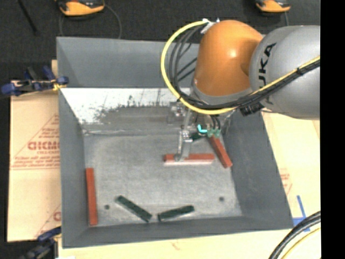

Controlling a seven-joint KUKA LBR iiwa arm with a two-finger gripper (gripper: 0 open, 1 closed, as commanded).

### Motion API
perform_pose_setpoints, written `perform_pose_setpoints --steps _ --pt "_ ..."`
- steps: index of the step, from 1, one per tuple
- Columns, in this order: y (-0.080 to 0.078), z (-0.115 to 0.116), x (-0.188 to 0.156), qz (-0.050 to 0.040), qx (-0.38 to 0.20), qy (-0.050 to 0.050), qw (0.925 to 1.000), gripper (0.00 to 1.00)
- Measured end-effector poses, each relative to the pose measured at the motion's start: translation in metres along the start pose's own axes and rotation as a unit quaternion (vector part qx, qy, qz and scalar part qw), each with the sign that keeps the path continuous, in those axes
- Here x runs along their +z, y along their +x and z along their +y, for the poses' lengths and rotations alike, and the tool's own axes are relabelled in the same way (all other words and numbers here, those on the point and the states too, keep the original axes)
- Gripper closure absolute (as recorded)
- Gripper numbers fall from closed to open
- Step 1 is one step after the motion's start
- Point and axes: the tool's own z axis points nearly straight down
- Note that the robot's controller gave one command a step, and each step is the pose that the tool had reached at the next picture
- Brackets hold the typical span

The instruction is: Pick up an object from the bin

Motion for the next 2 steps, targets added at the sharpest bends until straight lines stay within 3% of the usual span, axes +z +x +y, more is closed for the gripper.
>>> perform_pose_setpoints --steps 1,2 --pt "0.024 -0.0535 0.1621 -0.0021 -0.09 0.001 0.9959 0.0" --pt "0.0218 -0.0526 0.1573 -0.0044 -0.089 0.0 0.996 1.0"
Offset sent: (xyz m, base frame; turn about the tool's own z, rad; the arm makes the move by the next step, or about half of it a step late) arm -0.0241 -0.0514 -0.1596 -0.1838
